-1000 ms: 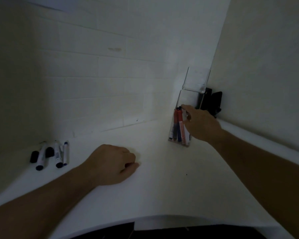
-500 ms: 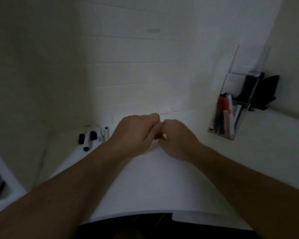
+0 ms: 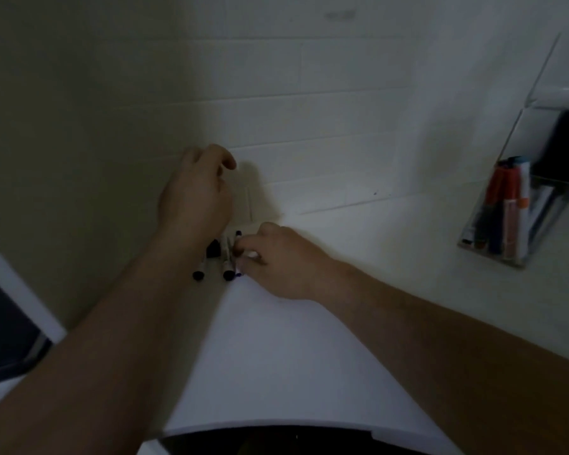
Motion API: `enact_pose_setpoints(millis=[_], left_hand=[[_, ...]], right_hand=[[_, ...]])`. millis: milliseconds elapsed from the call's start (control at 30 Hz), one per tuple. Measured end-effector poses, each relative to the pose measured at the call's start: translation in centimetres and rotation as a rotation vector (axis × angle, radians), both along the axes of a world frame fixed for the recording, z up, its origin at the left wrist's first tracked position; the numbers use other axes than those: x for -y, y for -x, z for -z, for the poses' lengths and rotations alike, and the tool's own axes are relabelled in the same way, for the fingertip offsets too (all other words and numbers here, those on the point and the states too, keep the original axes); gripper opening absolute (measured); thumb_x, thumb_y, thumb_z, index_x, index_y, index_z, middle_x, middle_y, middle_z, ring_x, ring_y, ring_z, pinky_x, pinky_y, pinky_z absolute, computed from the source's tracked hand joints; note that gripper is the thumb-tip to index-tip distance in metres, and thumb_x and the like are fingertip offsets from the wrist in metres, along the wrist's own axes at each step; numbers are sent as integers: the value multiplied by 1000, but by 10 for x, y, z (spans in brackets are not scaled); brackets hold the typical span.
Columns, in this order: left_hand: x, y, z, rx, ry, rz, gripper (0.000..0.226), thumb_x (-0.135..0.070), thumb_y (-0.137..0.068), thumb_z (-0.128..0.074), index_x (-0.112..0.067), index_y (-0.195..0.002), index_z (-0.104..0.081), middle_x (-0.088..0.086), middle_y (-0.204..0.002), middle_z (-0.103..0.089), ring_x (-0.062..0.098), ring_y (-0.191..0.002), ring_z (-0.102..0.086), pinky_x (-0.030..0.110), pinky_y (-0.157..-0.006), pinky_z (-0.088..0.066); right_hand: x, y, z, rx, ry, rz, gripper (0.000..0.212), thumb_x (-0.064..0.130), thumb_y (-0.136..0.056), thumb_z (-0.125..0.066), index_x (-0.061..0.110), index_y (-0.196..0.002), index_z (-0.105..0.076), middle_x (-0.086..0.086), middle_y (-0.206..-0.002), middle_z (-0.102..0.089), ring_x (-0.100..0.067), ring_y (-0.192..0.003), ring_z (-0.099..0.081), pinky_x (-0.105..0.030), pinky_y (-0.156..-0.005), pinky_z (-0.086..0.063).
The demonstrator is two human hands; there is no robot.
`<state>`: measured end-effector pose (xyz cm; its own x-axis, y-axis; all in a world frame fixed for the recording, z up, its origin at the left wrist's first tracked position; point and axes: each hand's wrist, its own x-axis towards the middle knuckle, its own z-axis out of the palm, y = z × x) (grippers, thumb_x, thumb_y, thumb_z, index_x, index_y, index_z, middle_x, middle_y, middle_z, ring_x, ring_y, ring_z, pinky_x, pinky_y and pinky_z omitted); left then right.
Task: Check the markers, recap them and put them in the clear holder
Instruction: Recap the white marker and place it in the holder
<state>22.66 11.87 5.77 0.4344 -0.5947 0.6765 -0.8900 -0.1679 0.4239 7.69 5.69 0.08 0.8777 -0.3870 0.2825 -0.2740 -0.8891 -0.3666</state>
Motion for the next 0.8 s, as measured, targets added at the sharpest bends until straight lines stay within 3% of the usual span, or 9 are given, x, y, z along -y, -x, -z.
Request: enact_pose_setpoints(millis=[133, 267, 333, 400, 500, 600, 733, 800], left_hand=[[9, -9, 7, -54, -265, -35, 35, -10, -77, -50, -32, -92, -73, 3, -98, -68, 22, -84, -65, 35, -77, -58], [6, -15, 6, -124, -377, -101, 34, -17, -79, -51, -39, -89, -74, 0, -100, -69, 19, -72, -66, 31, -72, -59], [5, -19, 7, -131, -458, -73, 28, -23, -80, -55, -43, -85, -73, -5, -95, -71, 15, -71, -66, 27, -71, -56], [5, -20, 9, -119, -585, -23, 23, -32, -75, -57, -52, -80, -69, -14, -91, -70, 9, -79, -66, 24, -77, -55], [7, -17, 15, 53, -774, 19, 23, -50, -66, -49, -64, -81, -59, -27, -90, -62, 13, -100, -60, 34, -93, -53], [9, -7, 11, 114, -820, 61, 34, -57, -60, -41, -62, -89, -59, -24, -92, -61, 18, -104, -59, 37, -97, -50], [11, -4, 9, 119, -881, 87, 37, -60, -53, -40, -62, -86, -57, -23, -92, -63, 13, -96, -61, 32, -92, -52], [11, -7, 11, 124, -893, 84, 30, -52, -59, -47, -63, -86, -56, -24, -89, -63, 10, -92, -60, 29, -87, -52]], right_hand=[[5, 3, -8, -106, 121, 78, 35, 52, -100, -43, 25, -81, -56, 4, -82, -45, -19, -79, -52, -33, -63, -40], [22, 21, -9, -185, 200, 209, 37, 44, -100, -41, 17, -111, -62, -9, -103, -54, -31, -100, -59, -34, -72, -40], [32, 37, -9, -184, 208, 262, 40, 46, -100, -40, 15, -114, -61, -13, -108, -58, -33, -103, -60, -36, -77, -44], [41, 56, -5, -157, 241, 311, 37, 44, -101, -39, 14, -109, -61, -14, -102, -59, -32, -97, -60, -34, -74, -40], [47, 80, 0, -58, 223, 398, 26, 40, -101, -43, 21, -86, -51, -3, -83, -46, -25, -82, -51, -30, -69, -29], [55, 92, 0, -15, 160, 437, 26, 38, -95, -55, 22, -76, -48, 4, -74, -42, -21, -78, -46, -30, -68, -29], [59, 99, -3, 18, 78, 446, 10, 27, -96, -60, 18, -98, -58, -4, -91, -57, -21, -82, -50, -32, -69, -39], [60, 100, -3, -8, 72, 454, 22, 18, -95, -61, 15, -115, -54, -9, -100, -60, -22, -83, -52, -32, -68, -43]])
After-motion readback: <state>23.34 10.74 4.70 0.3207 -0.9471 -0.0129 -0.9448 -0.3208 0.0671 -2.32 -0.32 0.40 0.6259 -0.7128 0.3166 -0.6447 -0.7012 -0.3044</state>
